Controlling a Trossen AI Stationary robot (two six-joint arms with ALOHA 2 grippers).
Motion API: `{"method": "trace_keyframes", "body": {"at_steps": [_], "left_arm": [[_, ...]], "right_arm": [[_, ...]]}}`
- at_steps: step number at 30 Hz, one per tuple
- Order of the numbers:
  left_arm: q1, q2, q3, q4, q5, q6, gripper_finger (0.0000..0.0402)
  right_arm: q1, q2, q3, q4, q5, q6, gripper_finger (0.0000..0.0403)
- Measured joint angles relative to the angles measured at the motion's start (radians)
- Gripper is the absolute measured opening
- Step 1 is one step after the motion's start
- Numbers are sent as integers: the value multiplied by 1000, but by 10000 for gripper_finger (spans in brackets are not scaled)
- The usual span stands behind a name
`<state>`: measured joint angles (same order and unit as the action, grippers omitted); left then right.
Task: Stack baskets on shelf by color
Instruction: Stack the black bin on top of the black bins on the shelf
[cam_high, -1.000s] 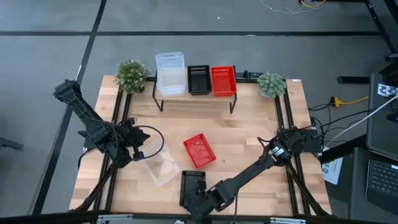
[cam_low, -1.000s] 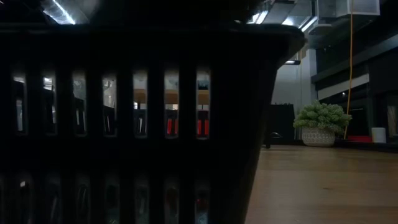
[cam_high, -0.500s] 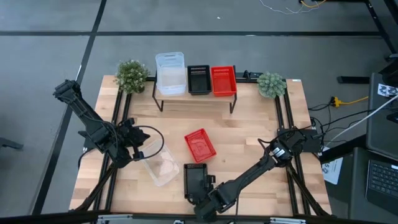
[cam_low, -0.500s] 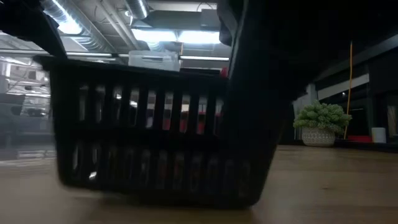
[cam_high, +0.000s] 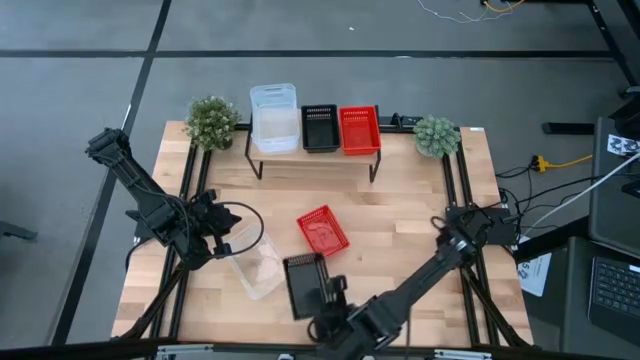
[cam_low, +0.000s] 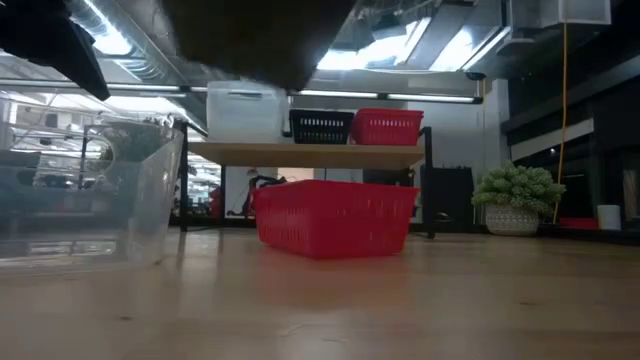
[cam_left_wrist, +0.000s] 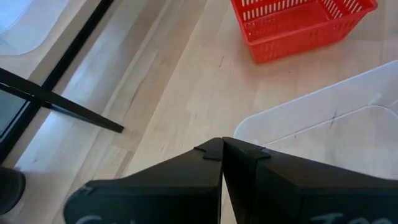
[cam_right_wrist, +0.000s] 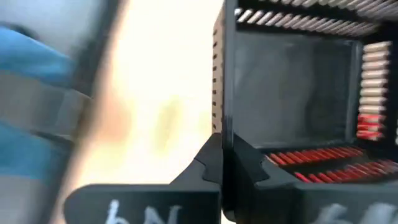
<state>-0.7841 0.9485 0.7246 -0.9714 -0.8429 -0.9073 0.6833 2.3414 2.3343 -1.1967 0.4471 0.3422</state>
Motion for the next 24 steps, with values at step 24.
{"method": "trace_keyframes", "body": {"at_steps": [24], "left_arm": [[0, 0, 0, -3, -12, 1, 0]], "right_arm": [[-674, -457, -33, -343, 197, -465, 0]]}}
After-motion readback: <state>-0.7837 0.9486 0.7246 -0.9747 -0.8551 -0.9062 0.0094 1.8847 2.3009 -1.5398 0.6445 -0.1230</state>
